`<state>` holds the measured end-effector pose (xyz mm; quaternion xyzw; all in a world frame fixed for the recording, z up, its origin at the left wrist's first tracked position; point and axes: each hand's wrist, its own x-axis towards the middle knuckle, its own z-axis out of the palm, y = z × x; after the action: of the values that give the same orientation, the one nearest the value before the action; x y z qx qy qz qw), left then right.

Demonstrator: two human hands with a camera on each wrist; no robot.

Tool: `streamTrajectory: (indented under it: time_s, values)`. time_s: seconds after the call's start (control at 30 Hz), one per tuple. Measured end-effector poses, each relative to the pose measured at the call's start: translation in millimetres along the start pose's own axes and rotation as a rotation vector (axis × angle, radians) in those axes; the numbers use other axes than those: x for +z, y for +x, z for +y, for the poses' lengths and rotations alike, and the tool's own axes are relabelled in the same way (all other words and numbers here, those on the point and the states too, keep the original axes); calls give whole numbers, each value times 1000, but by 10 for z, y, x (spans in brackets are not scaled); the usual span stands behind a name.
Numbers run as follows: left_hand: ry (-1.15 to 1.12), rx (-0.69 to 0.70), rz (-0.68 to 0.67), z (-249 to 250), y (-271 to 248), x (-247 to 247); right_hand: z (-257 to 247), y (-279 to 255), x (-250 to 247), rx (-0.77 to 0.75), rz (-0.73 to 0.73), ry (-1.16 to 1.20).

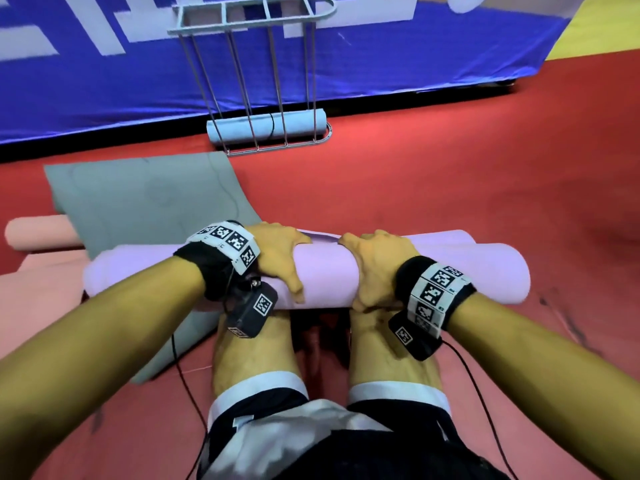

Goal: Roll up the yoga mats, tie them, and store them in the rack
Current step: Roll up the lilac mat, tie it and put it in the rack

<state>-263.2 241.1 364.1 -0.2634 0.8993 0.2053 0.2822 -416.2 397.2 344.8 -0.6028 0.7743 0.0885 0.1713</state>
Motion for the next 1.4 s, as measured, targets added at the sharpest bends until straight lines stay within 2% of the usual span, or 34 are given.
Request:
streamTrajectory:
  time_s: [0.17,0.33,0.5,0.57,0.7,0.87,0.97,1.1,1.2,1.3,1.4]
  values:
    - [-202,28,-115,-162,170,-18,23,125,-95,-32,-66,12]
    - [-376,66,-214,-181,256,-121,83,114,15,-96,25,30]
    - [-366,94,-248,-198,347,-162,9,106,82,12,38,-13]
    - [-317,71,-200,-194,330,-180,-4,121,58,30,42,-16]
    - [-37,68,110,-163,206,-145,44,213,-68,60,0,50]
    - [352,-25,365,-34,38,320,107,356,-168,64,-64,65]
    - [409,-12,521,46,61,563,140,405,-194,51,-77,70]
    - [428,-9,505,54,124,463,166,398,-180,43,-42,120]
    - [427,-8,459,26,157,326,167,306,-81,-32,106,149]
    - [374,5,406,-2,189,179,93,228,121,-65,192,30]
    - [329,5,342,-34,224,24,15,256,277,13,228,-69]
